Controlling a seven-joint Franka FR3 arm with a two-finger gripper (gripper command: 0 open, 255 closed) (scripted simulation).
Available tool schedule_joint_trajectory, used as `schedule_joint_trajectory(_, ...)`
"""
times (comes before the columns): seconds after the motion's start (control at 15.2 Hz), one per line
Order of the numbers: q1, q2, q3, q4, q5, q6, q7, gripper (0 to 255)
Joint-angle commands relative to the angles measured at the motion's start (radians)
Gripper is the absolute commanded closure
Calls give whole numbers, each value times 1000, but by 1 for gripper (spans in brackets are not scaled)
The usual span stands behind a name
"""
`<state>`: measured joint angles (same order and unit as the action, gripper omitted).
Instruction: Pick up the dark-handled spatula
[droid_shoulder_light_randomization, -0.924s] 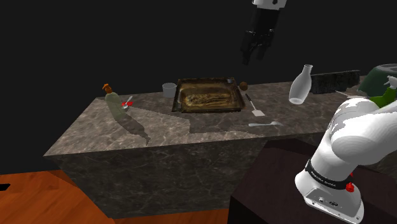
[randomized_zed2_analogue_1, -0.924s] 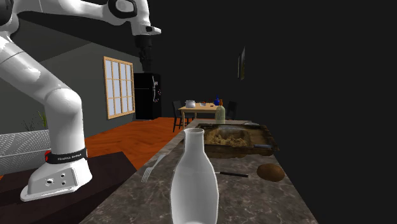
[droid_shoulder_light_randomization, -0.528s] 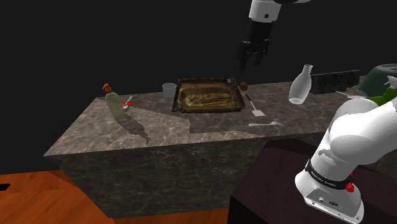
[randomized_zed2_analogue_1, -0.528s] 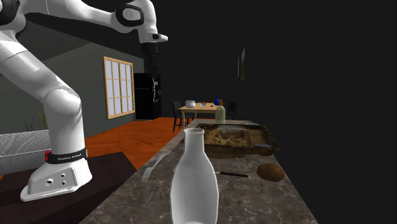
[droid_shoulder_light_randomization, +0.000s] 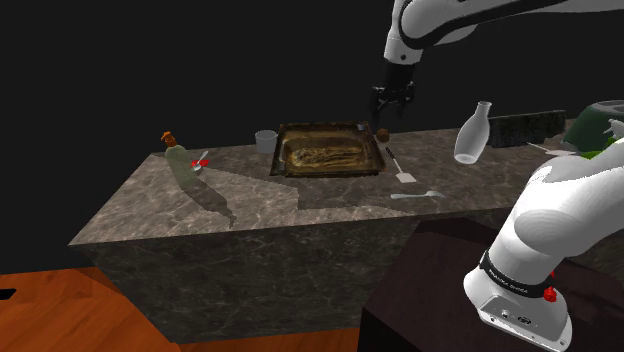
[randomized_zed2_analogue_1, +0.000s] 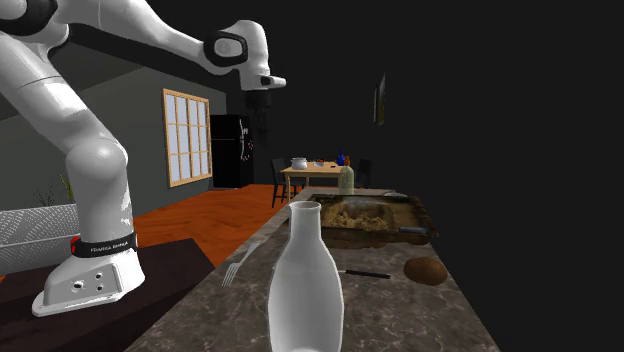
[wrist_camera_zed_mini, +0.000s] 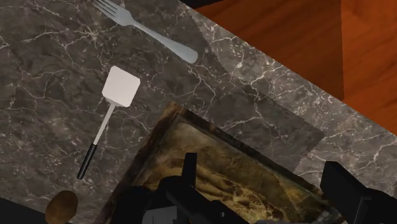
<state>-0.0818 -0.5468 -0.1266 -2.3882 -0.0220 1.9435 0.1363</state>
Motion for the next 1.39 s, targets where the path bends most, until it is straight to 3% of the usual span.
schedule_joint_trajectory(0.0, -18, 47, -20, -14, -9, 61, 0, 0)
schedule_joint_trajectory(0.73, -95, 348, -129, 5, -11, 328, -6, 0)
schedule_joint_trajectory(1.32, -155, 634, -204, 100, 76, 498, -53, 0)
